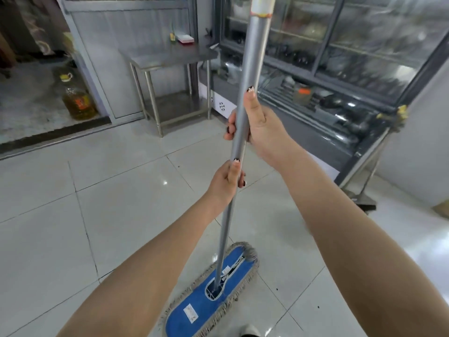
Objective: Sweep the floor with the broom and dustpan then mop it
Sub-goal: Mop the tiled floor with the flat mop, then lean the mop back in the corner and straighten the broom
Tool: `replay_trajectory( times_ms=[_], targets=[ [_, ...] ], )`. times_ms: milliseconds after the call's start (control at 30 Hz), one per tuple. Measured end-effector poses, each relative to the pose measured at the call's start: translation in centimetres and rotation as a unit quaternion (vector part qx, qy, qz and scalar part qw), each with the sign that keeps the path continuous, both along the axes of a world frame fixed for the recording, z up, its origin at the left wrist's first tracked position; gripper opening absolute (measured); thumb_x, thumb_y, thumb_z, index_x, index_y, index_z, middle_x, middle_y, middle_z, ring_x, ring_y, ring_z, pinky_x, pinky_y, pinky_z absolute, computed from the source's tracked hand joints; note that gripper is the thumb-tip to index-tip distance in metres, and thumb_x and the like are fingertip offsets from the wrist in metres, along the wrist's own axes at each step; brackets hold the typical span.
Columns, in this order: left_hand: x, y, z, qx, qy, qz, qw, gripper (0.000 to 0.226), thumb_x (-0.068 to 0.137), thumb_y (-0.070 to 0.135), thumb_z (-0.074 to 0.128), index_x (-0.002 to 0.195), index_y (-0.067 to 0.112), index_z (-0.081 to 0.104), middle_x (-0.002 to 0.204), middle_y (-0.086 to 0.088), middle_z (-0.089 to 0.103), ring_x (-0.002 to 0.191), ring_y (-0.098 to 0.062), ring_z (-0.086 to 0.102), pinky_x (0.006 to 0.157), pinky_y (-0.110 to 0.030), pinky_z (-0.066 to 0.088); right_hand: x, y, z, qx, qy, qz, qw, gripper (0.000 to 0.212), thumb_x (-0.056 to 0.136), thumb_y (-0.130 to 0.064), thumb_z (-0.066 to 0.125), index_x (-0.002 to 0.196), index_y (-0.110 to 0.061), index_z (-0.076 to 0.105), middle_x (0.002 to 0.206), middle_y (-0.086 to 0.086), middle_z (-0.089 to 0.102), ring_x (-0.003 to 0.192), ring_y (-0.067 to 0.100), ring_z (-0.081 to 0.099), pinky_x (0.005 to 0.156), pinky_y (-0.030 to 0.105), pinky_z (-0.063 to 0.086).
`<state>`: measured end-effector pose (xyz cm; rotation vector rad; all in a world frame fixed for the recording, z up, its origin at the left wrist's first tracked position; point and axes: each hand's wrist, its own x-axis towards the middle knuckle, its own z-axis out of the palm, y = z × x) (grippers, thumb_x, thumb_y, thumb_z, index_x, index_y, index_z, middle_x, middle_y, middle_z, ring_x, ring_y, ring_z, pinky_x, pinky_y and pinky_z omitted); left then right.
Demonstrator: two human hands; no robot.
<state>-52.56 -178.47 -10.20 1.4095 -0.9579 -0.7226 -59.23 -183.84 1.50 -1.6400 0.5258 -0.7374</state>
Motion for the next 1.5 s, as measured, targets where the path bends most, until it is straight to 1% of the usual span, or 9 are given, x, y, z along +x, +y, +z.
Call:
replay_trajectory(
  times_ms=[200, 433, 667, 800, 933, 1067, 1200, 1333, 1500],
  targets=[
    [-7.7, -2.6, 1.5, -0.022, 0.007, -0.129, 0.991, 0.032, 0.102, 0.023, 0.038, 0.071, 0.013, 0.037, 0.063, -0.005, 0.042, 0.044, 0.000, 0.042, 0.053, -0.007, 0.038, -8.8, -1.3, 2.1, 0.028, -0.013, -0.055, 0.998, 0.052, 0.100, -0.046, 0.028, 0.069, -0.009, 0.048, 0.058, 0.002, 0.049, 0.056, 0.018, 0.050, 0.072, 0.033, 0.052],
    [-18.7, -5.9, 2.9, -0.045, -0.004, -0.233, 0.972, 0.052, 0.063, 0.070, 0.041, 0.073, 0.020, 0.041, 0.046, 0.010, 0.048, 0.047, -0.006, 0.044, 0.056, -0.018, 0.040, -20.6, -2.6, 4.0, 0.000, 0.002, -0.175, 0.985, 0.050, 0.098, -0.049, 0.035, 0.070, -0.011, 0.051, 0.055, -0.002, 0.053, 0.056, 0.018, 0.052, 0.072, 0.036, 0.052],
    [-31.2, -8.3, 4.1, -0.053, -0.021, -0.286, 0.957, 0.042, 0.096, 0.048, 0.037, 0.075, 0.012, 0.042, 0.056, -0.002, 0.045, 0.040, 0.000, 0.043, 0.048, -0.007, 0.038, -33.0, -3.2, 5.2, 0.000, -0.008, -0.249, 0.968, 0.048, 0.097, -0.047, 0.038, 0.071, -0.009, 0.051, 0.057, 0.001, 0.053, 0.057, 0.018, 0.052, 0.076, 0.038, 0.052],
    [-37.9, -9.8, 4.7, -0.057, -0.011, -0.323, 0.945, 0.046, 0.091, 0.055, 0.042, 0.077, 0.011, 0.043, 0.058, -0.004, 0.046, 0.043, -0.001, 0.044, 0.052, -0.013, 0.042, -39.3, -3.8, 6.0, -0.011, -0.010, -0.284, 0.959, 0.049, 0.098, -0.046, 0.037, 0.068, -0.010, 0.051, 0.057, 0.001, 0.051, 0.055, 0.015, 0.051, 0.070, 0.032, 0.052],
    [-43.5, -11.5, 5.2, -0.070, -0.001, -0.338, 0.938, 0.033, 0.100, 0.035, 0.034, 0.076, 0.013, 0.041, 0.059, -0.004, 0.045, 0.044, -0.002, 0.047, 0.054, -0.016, 0.044, -44.4, -4.6, 6.5, -0.030, -0.008, -0.329, 0.944, 0.051, 0.098, -0.047, 0.036, 0.066, -0.010, 0.050, 0.060, 0.004, 0.050, 0.055, 0.016, 0.050, 0.068, 0.031, 0.053],
    [-48.3, -13.5, 5.8, -0.060, 0.007, -0.378, 0.924, 0.044, 0.095, 0.050, 0.038, 0.071, 0.014, 0.041, 0.058, -0.002, 0.047, 0.051, -0.010, 0.048, 0.062, -0.025, 0.045, -48.8, -6.3, 6.8, -0.039, 0.000, -0.375, 0.926, 0.050, 0.098, -0.048, 0.036, 0.068, -0.009, 0.049, 0.061, 0.004, 0.049, 0.053, 0.013, 0.050, 0.059, 0.023, 0.051],
    [-52.0, -16.6, 6.4, -0.060, 0.012, -0.413, 0.909, 0.057, 0.064, 0.071, 0.036, 0.067, 0.015, 0.042, 0.053, 0.002, 0.048, 0.045, -0.006, 0.048, 0.054, -0.018, 0.045, -52.2, -9.3, 7.0, -0.043, 0.011, -0.430, 0.902, 0.051, 0.097, -0.049, 0.038, 0.067, -0.009, 0.051, 0.059, 0.002, 0.051, 0.052, 0.012, 0.051, 0.059, 0.024, 0.052],
    [-55.6, -21.4, 5.8, -0.052, 0.007, -0.451, 0.891, 0.049, 0.090, 0.056, 0.041, 0.067, 0.013, 0.041, 0.058, -0.003, 0.047, 0.044, -0.005, 0.047, 0.056, -0.021, 0.044, -55.3, -13.4, 6.7, -0.047, 0.013, -0.466, 0.883, 0.051, 0.097, -0.049, 0.037, 0.066, -0.010, 0.050, 0.060, 0.003, 0.051, 0.052, 0.014, 0.051, 0.056, 0.023, 0.051],
    [-59.6, -29.5, 5.0, -0.032, 0.015, -0.485, 0.874, 0.050, 0.093, 0.056, 0.037, 0.068, 0.012, 0.040, 0.058, -0.004, 0.047, 0.042, -0.004, 0.047, 0.056, -0.020, 0.045, -58.7, -21.0, 6.0, -0.046, 0.029, -0.511, 0.858, 0.050, 0.097, -0.047, 0.039, 0.068, -0.008, 0.051, 0.060, 0.004, 0.050, 0.050, 0.013, 0.050, 0.049, 0.018, 0.048]
  ],
)
